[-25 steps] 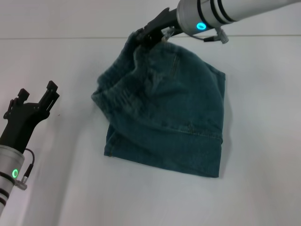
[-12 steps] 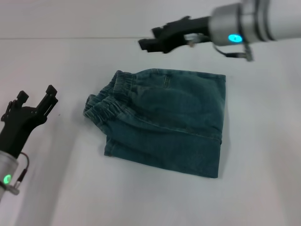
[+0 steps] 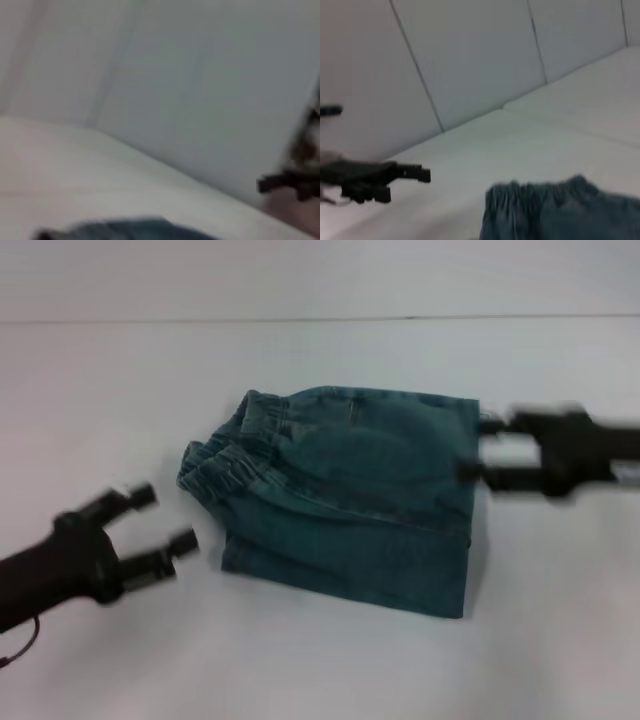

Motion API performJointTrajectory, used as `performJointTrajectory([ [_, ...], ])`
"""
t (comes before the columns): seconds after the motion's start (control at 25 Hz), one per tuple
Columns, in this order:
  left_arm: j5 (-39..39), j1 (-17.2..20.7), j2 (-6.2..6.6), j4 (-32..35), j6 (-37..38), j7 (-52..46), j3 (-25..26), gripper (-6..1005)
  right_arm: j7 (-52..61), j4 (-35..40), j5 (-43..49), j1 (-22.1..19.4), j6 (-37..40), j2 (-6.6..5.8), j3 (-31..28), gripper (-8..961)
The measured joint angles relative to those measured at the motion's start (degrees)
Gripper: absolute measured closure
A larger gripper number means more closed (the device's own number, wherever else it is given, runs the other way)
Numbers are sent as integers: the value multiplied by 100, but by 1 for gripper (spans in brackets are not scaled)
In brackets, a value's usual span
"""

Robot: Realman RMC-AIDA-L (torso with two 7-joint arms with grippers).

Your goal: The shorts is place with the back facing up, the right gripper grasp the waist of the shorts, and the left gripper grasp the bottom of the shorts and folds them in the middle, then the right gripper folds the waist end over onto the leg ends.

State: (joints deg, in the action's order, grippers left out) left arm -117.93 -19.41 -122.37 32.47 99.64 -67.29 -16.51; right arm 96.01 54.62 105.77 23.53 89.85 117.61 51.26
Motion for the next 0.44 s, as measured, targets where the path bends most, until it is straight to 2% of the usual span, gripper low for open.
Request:
performJointTrajectory([
  [0.16, -536, -122, 4, 624, 273, -571, -546, 52, -555, -179, 129, -522, 427, -50, -249, 152],
  [0.44, -825, -329, 28, 708, 307, -926, -883, 52, -1287, -784, 148, -707, 656, -64, -571, 155],
])
